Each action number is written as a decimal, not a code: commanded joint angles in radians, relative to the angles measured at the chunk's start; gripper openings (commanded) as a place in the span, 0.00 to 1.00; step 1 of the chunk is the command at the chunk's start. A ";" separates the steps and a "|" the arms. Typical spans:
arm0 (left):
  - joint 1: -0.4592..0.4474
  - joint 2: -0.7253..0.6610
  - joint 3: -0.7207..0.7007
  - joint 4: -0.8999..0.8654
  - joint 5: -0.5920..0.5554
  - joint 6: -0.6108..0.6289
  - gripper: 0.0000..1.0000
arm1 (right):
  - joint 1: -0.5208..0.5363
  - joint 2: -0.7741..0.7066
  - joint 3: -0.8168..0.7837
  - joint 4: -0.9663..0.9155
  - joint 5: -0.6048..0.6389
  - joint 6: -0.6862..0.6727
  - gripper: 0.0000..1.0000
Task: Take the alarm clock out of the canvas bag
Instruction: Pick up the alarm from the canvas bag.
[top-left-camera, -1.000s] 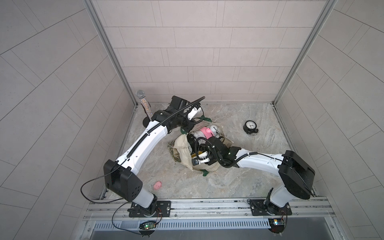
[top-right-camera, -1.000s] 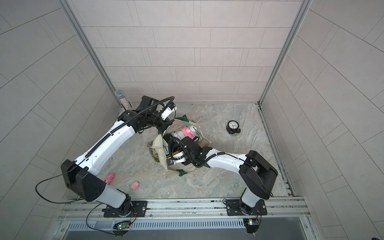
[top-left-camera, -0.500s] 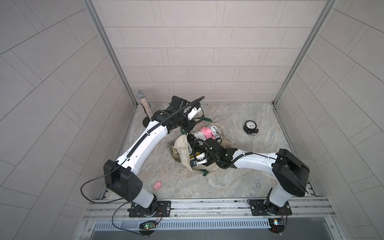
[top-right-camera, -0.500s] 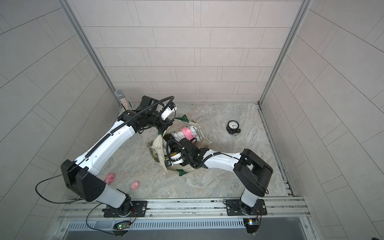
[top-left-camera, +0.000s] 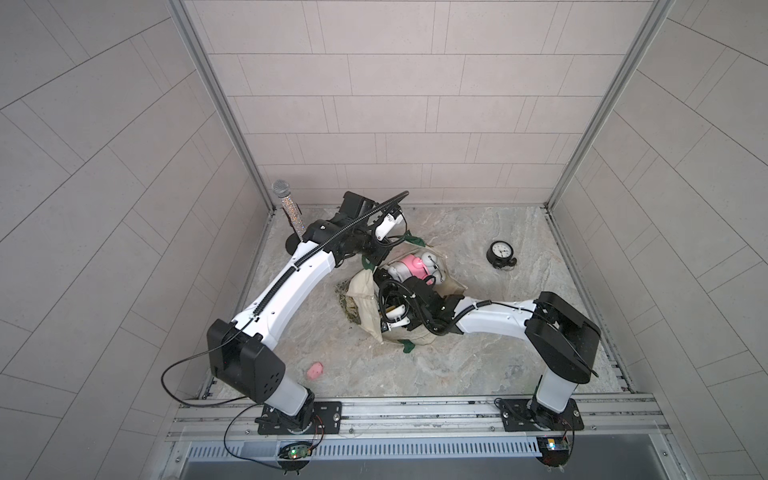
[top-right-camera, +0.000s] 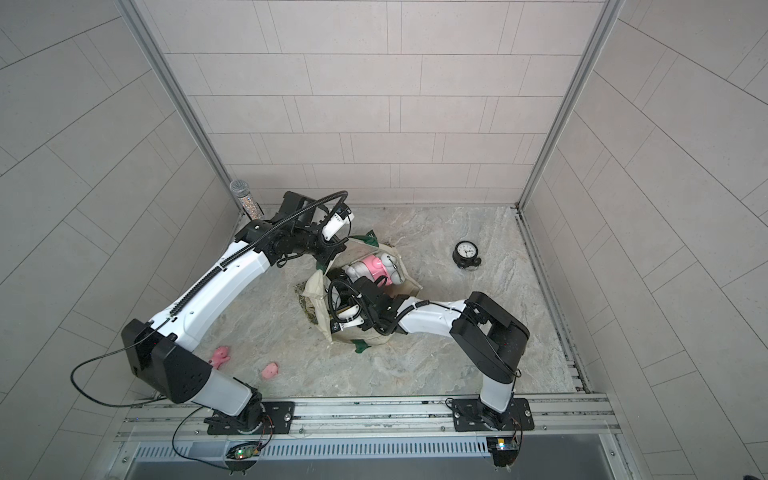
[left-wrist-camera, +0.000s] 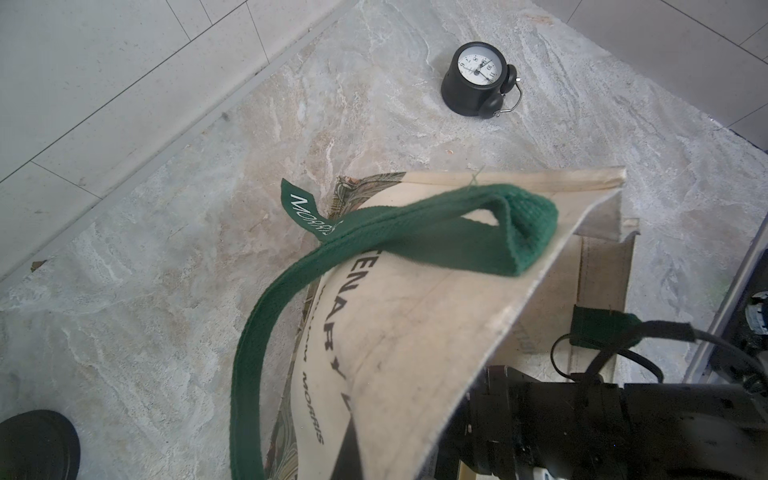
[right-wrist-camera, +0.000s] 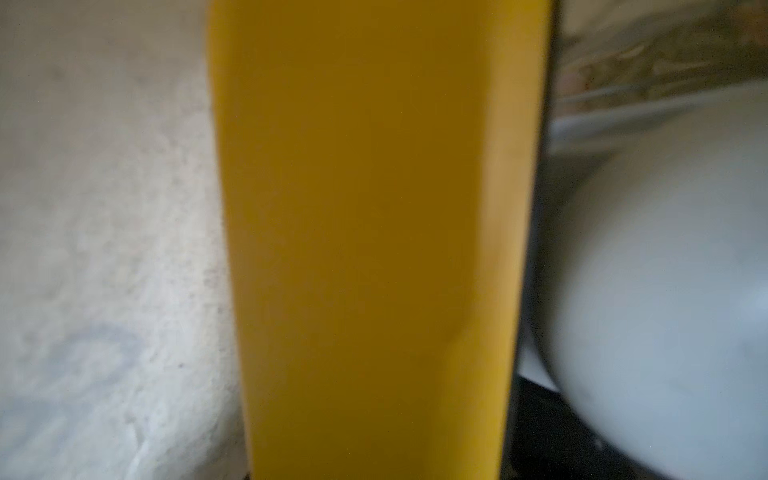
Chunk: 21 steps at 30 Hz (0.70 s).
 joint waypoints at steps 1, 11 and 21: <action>-0.010 -0.041 0.066 0.127 0.057 -0.006 0.00 | 0.006 0.007 0.017 -0.034 -0.005 0.004 0.38; -0.010 -0.052 0.050 0.139 0.034 0.003 0.00 | 0.008 -0.063 0.037 -0.116 0.001 0.007 0.20; -0.009 -0.067 0.032 0.156 0.009 0.015 0.00 | 0.008 -0.199 -0.002 -0.176 0.030 0.081 0.14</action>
